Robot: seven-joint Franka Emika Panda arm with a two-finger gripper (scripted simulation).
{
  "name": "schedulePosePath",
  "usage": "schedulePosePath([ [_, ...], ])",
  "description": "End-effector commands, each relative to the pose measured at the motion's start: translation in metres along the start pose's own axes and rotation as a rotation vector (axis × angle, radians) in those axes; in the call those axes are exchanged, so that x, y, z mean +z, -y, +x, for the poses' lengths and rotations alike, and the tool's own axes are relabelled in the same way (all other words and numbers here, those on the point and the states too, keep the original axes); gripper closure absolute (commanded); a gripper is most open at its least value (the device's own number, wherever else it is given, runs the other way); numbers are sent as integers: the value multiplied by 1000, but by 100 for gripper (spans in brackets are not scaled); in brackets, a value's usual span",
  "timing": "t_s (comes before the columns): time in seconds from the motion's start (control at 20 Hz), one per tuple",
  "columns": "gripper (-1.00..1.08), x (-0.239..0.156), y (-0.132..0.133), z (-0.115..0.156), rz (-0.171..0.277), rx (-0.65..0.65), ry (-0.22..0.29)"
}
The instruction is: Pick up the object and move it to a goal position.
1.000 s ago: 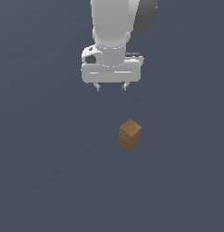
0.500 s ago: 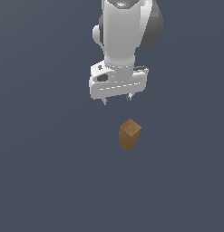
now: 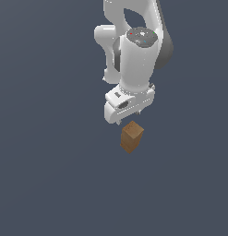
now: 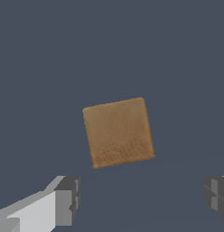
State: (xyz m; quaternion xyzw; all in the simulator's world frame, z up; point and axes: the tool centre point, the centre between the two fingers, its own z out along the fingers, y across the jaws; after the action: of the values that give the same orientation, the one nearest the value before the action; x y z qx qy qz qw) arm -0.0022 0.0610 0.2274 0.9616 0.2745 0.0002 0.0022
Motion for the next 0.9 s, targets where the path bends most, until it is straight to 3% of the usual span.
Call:
schedulePosePath([
  [0.0,-92,11,3,9,1,-62,-1],
  [0.4,-92,32,11,25,4,-172,-1],
  [0.85,-92,40,12,26,5,-181,-1],
])
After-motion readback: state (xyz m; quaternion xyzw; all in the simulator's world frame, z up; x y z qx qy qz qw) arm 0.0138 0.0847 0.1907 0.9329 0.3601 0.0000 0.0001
